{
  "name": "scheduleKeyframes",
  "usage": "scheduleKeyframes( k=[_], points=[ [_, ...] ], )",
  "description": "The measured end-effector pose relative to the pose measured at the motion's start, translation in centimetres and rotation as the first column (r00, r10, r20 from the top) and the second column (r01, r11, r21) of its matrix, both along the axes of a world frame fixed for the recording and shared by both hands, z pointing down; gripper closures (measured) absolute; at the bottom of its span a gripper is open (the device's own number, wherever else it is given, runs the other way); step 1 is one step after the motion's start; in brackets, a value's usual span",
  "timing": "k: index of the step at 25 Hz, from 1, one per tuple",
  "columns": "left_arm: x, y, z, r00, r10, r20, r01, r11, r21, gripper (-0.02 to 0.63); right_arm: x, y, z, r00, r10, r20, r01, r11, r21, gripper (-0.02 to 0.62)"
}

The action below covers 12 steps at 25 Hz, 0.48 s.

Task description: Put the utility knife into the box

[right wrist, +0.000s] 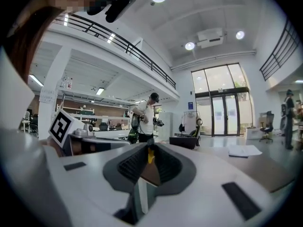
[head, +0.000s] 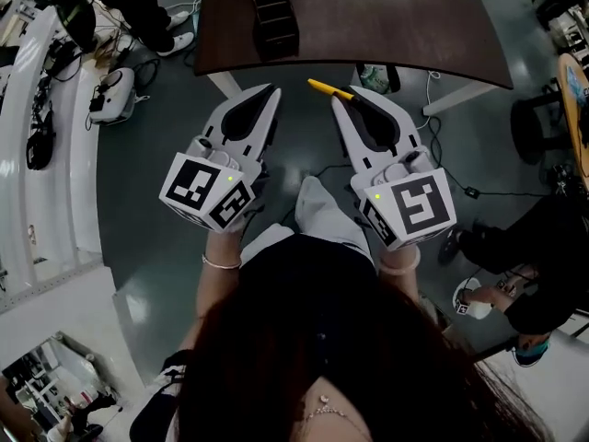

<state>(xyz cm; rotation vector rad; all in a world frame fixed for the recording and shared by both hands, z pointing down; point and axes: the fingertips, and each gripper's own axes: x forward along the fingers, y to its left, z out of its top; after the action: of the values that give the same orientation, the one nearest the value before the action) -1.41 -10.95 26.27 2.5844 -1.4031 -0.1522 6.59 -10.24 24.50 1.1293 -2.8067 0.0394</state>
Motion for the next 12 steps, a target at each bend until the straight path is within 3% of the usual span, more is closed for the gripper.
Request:
scheduleKeyframes(
  k=[12],
  points=[
    [-1.7,-10.1,0.7,0.994,-0.106,0.004,0.106,0.994,-0.033,0.606,-0.9,-11.4,1.2,0.997,-0.079,0.009,0.079,0.996,-0.048,0.545]
  ],
)
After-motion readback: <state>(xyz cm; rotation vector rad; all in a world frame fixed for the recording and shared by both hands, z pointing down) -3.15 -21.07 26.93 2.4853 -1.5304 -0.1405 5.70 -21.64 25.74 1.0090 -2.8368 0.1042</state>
